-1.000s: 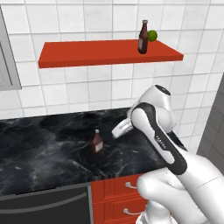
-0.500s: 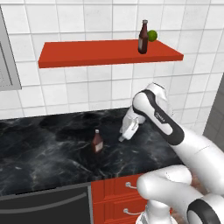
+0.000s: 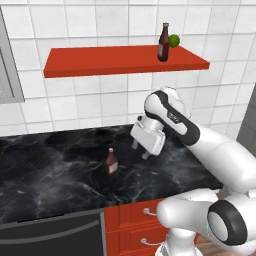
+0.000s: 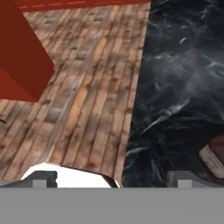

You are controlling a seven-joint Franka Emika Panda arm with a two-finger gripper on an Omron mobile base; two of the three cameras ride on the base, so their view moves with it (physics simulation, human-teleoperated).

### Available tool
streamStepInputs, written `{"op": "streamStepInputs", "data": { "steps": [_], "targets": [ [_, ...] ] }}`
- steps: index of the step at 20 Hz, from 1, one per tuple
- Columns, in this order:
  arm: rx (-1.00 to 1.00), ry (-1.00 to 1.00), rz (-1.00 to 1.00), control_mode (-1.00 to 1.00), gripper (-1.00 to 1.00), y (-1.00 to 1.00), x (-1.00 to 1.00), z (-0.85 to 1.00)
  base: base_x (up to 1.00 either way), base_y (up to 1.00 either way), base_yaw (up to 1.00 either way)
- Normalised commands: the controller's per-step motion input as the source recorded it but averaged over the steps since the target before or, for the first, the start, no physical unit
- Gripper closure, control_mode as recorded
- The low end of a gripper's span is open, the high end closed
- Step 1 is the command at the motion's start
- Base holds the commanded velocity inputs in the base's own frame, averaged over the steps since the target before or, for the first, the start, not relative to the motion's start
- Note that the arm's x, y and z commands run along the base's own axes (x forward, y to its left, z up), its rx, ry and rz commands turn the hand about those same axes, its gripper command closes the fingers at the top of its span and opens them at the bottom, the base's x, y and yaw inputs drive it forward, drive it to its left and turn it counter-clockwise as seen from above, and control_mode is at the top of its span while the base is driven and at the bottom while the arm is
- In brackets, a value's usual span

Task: Pick the ketchup and ketchup from the counter and place them in the cabinet.

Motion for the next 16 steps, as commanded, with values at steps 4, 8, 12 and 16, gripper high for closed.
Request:
{"op": "streamStepInputs", "data": {
  "steps": [4, 8, 12, 16],
  "targets": [
    [0.00, -0.34, 0.24, -1.00, -1.00, 0.00, -0.19, -0.14, 0.00, 0.00, 0.00],
    [0.00, -0.29, 0.18, -1.00, -1.00, 0.00, -0.06, -0.19, 0.00, 0.00, 0.00],
    [0.05, -0.16, 0.12, -1.00, -1.00, 0.00, 0.04, -0.15, 0.00, 0.00, 0.00],
    [0.10, -0.02, 0.09, -1.00, -1.00, -0.07, 0.30, -0.05, 0.00, 0.00, 0.00]
  ]
}}
